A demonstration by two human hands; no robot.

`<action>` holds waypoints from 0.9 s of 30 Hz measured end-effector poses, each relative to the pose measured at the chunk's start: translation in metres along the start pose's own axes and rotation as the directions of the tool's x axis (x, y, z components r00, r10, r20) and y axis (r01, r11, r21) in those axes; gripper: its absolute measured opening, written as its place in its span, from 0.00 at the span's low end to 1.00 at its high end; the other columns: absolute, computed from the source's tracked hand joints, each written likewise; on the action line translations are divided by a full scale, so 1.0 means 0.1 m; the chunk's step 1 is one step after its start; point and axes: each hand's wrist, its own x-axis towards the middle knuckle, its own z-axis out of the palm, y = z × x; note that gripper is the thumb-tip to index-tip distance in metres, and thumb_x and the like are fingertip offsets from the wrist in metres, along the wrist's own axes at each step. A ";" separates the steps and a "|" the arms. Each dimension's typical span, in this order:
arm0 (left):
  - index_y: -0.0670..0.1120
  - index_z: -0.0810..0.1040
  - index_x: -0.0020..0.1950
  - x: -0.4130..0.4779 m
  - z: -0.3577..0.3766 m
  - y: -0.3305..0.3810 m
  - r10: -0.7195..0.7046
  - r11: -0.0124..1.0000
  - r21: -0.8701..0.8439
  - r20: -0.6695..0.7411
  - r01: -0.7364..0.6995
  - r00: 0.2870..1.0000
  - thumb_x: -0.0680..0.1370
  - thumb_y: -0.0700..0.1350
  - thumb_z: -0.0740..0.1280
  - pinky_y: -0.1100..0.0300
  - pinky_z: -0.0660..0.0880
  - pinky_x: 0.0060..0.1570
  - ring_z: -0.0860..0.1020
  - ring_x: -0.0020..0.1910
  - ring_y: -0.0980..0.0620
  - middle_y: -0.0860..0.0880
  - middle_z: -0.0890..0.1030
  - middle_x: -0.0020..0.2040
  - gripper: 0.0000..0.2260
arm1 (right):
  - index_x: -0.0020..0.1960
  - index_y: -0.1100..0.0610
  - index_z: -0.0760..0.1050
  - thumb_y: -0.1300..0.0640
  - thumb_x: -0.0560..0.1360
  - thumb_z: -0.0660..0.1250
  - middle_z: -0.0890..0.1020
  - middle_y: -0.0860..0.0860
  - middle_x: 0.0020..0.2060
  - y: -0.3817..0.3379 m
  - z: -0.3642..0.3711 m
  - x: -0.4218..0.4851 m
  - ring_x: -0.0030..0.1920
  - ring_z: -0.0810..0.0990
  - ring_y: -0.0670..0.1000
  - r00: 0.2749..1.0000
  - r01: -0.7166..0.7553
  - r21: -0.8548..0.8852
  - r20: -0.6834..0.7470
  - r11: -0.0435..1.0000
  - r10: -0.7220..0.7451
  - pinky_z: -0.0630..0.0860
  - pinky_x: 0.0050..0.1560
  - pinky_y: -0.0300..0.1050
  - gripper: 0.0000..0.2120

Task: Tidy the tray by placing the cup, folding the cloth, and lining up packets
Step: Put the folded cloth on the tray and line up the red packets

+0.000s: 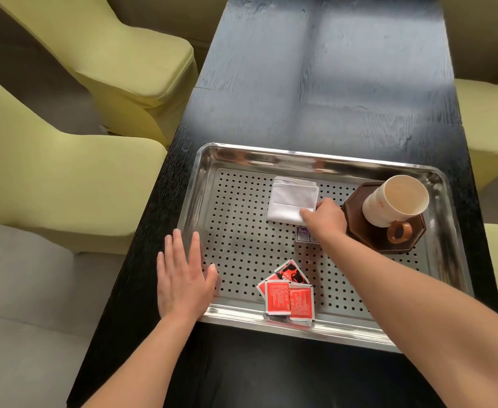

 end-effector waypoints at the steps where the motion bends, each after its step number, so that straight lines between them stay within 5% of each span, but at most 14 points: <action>1: 0.47 0.48 0.82 0.00 0.01 0.00 0.000 1.000 -0.009 -0.004 0.000 1.000 0.79 0.58 0.60 0.42 0.50 0.78 0.44 0.81 0.41 0.40 0.45 0.82 0.37 | 0.57 0.60 0.73 0.48 0.76 0.68 0.81 0.57 0.51 -0.02 0.01 0.00 0.49 0.78 0.58 1.000 0.004 -0.001 -0.002 1.000 -0.004 0.71 0.43 0.48 0.17; 19: 0.47 0.48 0.82 0.01 0.07 -0.04 -0.001 1.000 -0.001 -0.007 0.001 1.000 0.77 0.58 0.57 0.42 0.52 0.77 0.43 0.81 0.42 0.39 0.44 0.82 0.36 | 0.56 0.59 0.72 0.52 0.75 0.70 0.79 0.53 0.47 -1.04 0.47 0.06 0.45 0.79 0.55 0.990 0.118 0.016 0.073 0.993 -0.118 0.70 0.35 0.46 0.15; 27: 0.47 0.52 0.81 0.01 0.08 -0.04 -0.002 1.000 0.008 -0.014 0.002 1.000 0.77 0.59 0.56 0.41 0.54 0.77 0.45 0.81 0.42 0.39 0.45 0.81 0.35 | 0.55 0.58 0.71 0.51 0.75 0.71 0.79 0.53 0.47 -1.28 0.61 0.05 0.47 0.77 0.55 0.983 0.166 -0.018 0.086 0.986 -0.164 0.72 0.43 0.48 0.16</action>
